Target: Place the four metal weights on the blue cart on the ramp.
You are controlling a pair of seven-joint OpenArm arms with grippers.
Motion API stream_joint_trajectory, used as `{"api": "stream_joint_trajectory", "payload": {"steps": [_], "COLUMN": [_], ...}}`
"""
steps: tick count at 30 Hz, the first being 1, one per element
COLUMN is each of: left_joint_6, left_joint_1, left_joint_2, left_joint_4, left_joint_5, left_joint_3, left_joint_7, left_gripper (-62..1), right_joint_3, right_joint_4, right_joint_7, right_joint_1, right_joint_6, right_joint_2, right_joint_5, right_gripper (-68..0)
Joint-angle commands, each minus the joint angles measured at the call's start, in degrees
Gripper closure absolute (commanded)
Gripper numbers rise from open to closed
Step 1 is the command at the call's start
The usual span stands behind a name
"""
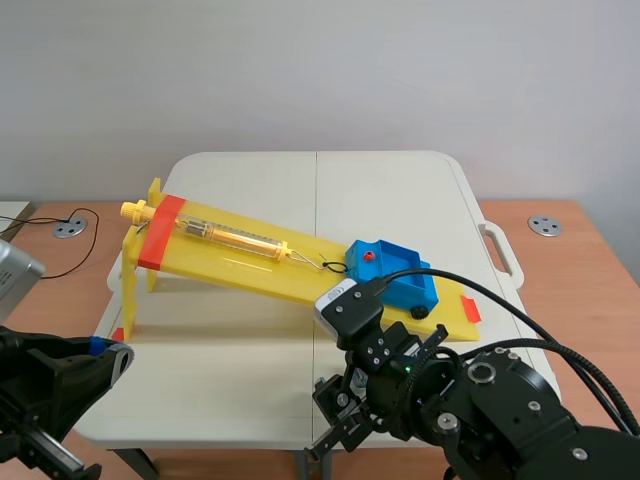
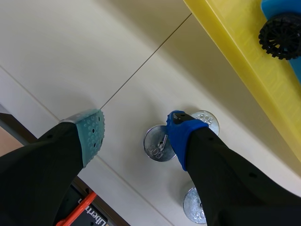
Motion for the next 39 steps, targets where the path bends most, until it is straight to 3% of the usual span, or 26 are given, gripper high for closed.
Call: {"api": "stream_joint_trajectory", "payload": {"steps": [1, 20, 25, 34, 39], "left_joint_6": [-2.0, -2.0, -2.0, -2.0, -2.0], "left_joint_1": [-1.0, -1.1, -1.1, -1.1, -1.1], "left_joint_2": [0.5, 0.5, 0.5, 0.5, 0.5], "left_joint_4": [3.9, 3.9, 3.9, 3.9, 3.9], "left_joint_5": [-4.2, -4.2, -4.2, -4.2, -4.2], "left_joint_3": [-0.5, -0.5, -0.5, -0.5, -0.5], "left_joint_7": [-4.6, -4.5, -4.5, -4.4, -4.4], "left_gripper": [-3.1, -3.1, -3.1, -3.1, -3.1], "right_joint_3": [-0.6, -1.8, -1.7, -1.7, -1.7], "right_joint_4": [2.7, -1.5, -1.7, -2.5, -1.9], "right_joint_7": [5.1, 6.8, 6.7, 5.4, 7.9], "right_joint_1": [4.2, 2.7, 2.7, 2.7, 2.7], "right_joint_6": [-3.3, -2.7, -2.7, -3.2, -3.1], "right_joint_2": [-0.2, -0.3, -0.3, 0.4, 1.9], "right_joint_5": [0.4, 1.4, 1.4, 1.3, 1.5], "right_gripper": [-30.2, -27.1, -20.6, -0.5, -0.7]}}
